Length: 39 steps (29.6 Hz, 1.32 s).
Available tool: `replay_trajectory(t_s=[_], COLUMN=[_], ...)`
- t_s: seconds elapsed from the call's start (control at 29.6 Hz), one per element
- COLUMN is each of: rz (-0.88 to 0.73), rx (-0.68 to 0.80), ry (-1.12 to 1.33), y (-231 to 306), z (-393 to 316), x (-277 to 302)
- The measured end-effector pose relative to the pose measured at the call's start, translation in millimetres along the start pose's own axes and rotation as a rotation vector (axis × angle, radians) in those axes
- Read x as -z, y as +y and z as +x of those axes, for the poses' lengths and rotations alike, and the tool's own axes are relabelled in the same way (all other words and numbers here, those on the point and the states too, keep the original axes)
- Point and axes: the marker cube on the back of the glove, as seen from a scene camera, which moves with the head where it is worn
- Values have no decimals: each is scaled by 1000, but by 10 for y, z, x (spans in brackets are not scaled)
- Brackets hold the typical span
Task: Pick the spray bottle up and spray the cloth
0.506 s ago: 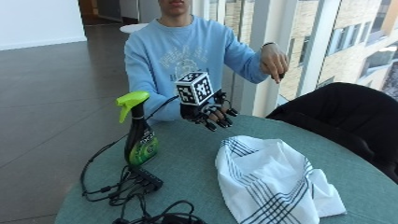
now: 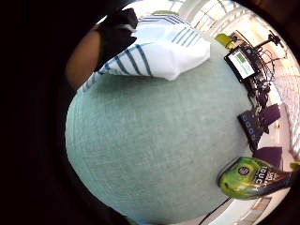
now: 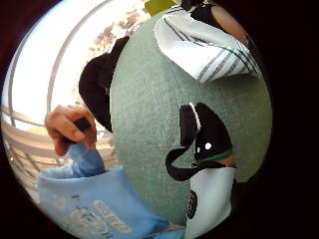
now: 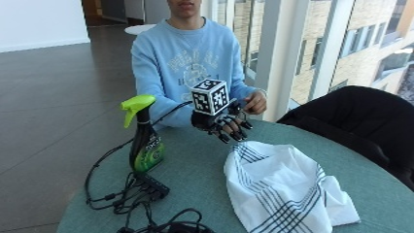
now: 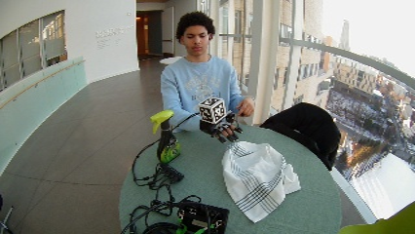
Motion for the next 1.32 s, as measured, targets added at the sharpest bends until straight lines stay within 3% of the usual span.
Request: replay_trajectory(t_s=[0.64, 1.01, 1.32], rz=[34, 221, 492], rx=[-15, -95, -316], ry=[-46, -131, -304], y=[164, 1012, 1780], z=[70, 272, 836], x=[108, 525, 980])
